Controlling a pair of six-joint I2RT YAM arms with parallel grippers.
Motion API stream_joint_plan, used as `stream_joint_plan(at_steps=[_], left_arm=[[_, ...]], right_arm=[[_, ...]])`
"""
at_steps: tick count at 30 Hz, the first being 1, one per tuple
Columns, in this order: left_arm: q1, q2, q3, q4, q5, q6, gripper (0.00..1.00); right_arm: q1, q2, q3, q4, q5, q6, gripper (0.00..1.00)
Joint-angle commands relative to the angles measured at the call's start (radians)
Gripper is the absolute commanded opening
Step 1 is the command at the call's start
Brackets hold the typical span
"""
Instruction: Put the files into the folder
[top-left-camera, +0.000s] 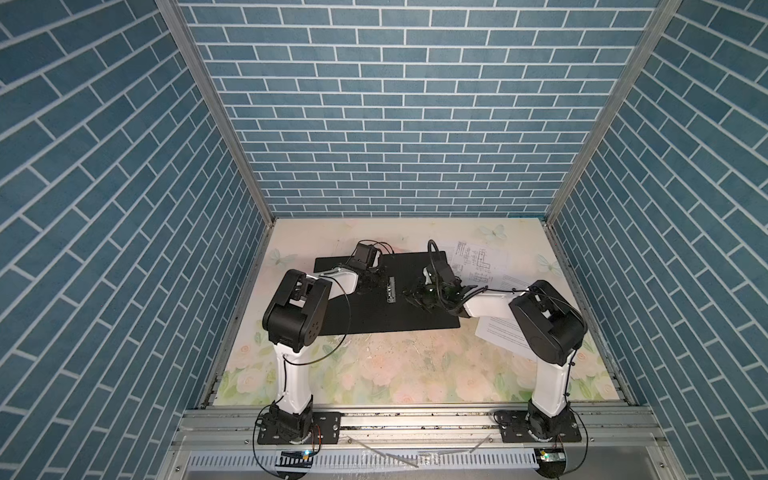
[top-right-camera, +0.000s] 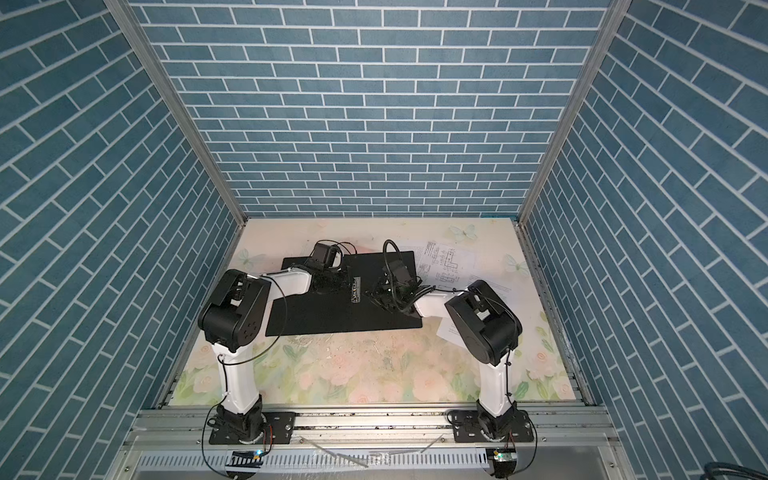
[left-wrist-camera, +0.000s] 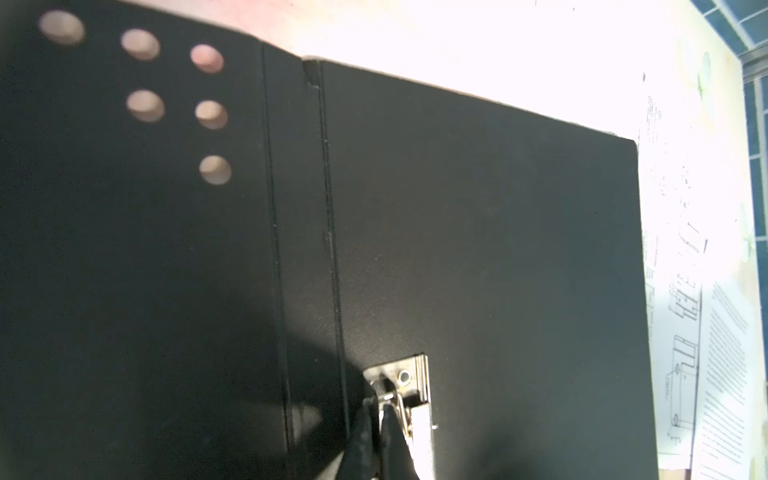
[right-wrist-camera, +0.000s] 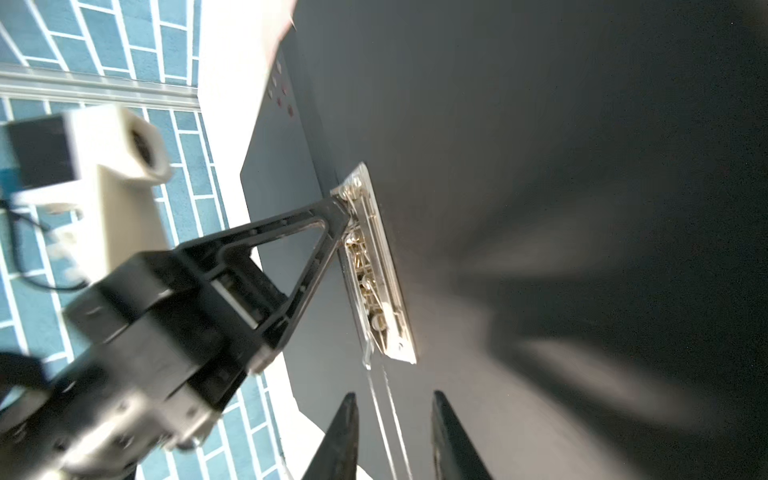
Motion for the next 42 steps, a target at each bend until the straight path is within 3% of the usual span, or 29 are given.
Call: stream_joint_plan(at_steps=[1,42], left_arm=[[-0.004,0.031,-0.05,-0.048,-0.027,-0.017,0.09],[-0.011,0.016,-0.087,-0.034,-0.043,-0.02,0.09]], right_arm=[[0.022,0.051,0.071,0.029,-0.041,0.088,0.26],[0.036,0.175,0.122,0.091,-0.048,0.143,0.13]])
